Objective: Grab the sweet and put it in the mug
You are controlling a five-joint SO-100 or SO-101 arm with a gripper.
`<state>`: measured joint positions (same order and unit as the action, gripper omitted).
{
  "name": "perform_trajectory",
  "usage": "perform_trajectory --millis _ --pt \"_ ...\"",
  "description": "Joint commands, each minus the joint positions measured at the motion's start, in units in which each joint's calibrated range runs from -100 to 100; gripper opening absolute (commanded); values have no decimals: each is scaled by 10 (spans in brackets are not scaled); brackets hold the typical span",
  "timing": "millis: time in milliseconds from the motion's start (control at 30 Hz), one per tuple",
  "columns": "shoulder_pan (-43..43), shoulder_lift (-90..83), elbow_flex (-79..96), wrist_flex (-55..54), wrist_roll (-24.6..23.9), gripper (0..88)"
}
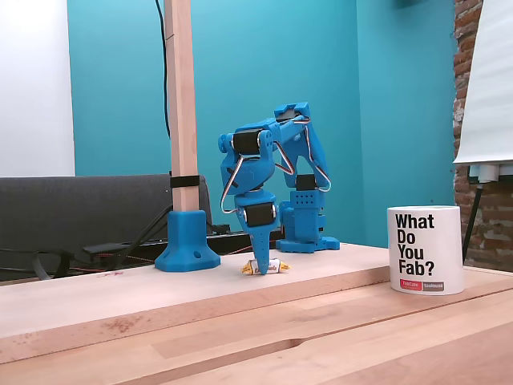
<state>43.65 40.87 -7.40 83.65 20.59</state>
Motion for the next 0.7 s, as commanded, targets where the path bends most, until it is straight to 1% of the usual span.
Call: perform_trajectory --millis 0,167,533,600,667 --pt "4 -14 -11 7 0 0" --pt "5 -43 -12 10 -3 0" --pt "-4 -285 -10 10 -10 0" --pt "-4 -303 -9 10 -23 0" --pt "-12 -316 -10 10 -51 0"
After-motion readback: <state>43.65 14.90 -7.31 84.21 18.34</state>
